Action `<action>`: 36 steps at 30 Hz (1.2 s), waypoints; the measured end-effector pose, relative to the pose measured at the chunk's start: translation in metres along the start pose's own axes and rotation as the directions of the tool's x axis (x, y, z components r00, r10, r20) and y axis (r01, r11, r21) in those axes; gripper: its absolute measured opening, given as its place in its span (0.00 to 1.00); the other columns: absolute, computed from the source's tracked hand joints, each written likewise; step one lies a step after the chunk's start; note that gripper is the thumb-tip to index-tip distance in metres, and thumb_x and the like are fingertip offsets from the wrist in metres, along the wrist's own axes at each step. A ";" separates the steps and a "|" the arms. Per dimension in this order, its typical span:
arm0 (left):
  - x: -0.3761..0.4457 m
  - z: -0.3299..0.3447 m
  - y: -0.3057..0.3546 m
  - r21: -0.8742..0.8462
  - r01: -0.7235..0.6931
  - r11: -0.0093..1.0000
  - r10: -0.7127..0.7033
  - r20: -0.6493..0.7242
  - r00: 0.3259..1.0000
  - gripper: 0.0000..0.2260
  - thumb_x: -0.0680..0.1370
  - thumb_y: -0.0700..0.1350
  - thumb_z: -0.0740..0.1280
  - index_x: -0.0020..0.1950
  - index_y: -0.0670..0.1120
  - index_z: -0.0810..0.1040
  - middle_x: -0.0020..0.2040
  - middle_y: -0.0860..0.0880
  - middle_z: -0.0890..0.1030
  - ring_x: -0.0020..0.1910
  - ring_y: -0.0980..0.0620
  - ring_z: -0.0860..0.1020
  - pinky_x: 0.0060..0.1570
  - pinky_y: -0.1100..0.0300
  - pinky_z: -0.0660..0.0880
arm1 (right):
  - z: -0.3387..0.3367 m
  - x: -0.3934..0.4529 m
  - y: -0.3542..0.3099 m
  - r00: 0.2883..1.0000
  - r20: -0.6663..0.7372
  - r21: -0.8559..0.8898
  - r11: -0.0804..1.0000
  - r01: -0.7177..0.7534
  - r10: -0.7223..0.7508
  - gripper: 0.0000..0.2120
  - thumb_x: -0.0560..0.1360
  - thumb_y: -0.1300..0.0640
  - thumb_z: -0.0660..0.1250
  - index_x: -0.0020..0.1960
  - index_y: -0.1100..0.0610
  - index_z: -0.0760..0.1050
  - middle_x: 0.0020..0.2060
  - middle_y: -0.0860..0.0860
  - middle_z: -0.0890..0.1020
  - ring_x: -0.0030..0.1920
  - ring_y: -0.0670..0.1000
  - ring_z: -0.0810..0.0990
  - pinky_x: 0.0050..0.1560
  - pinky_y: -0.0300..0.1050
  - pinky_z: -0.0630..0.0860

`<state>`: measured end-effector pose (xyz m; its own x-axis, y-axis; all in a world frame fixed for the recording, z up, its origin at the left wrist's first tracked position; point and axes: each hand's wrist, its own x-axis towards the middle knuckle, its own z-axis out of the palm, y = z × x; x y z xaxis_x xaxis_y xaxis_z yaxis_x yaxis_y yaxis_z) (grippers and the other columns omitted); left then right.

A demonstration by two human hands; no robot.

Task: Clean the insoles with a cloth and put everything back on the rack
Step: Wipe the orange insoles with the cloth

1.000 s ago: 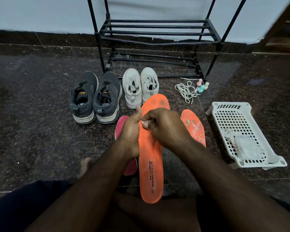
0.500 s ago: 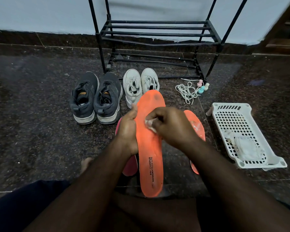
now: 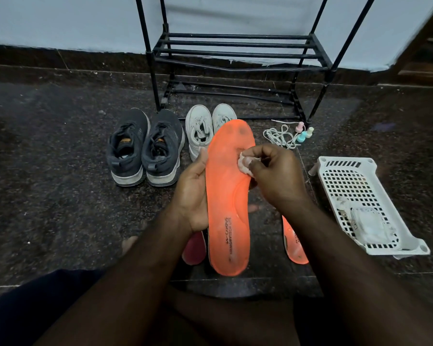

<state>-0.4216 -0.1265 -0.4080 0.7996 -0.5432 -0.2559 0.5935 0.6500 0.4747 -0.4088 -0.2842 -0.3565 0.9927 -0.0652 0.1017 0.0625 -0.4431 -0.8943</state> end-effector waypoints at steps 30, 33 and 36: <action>0.010 -0.001 -0.016 0.046 0.001 0.999 0.008 -0.190 0.982 0.31 0.80 0.68 0.53 0.59 0.46 0.83 0.52 0.42 0.82 0.49 0.43 0.80 0.47 0.47 0.78 | 0.019 -0.006 -0.002 0.952 0.125 -0.483 0.821 0.305 -0.280 0.06 0.74 0.60 0.68 0.49 0.56 0.82 0.44 0.55 0.82 0.48 0.57 0.79 0.51 0.48 0.71; 0.009 0.000 -0.017 0.086 0.029 0.996 -0.013 -0.190 0.982 0.30 0.81 0.68 0.52 0.64 0.47 0.79 0.53 0.44 0.83 0.48 0.44 0.80 0.40 0.47 0.81 | 0.006 0.001 0.000 0.970 -0.012 -0.478 0.854 0.208 -0.243 0.07 0.74 0.63 0.67 0.49 0.57 0.82 0.45 0.54 0.82 0.49 0.56 0.79 0.52 0.47 0.71; 0.011 0.002 -0.018 0.039 0.019 0.999 -0.011 -0.212 0.977 0.28 0.82 0.65 0.52 0.56 0.45 0.82 0.47 0.43 0.84 0.46 0.44 0.82 0.46 0.49 0.80 | 0.022 -0.012 -0.004 0.961 0.166 -0.469 0.840 0.274 -0.222 0.07 0.74 0.60 0.67 0.49 0.55 0.82 0.46 0.54 0.83 0.50 0.56 0.80 0.53 0.48 0.73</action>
<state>-0.4239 -0.1449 -0.4172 0.7946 -0.4252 -0.4335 0.6048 0.6180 0.5023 -0.4184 -0.2624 -0.3639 0.9572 0.1835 0.2239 0.2765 -0.8089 -0.5188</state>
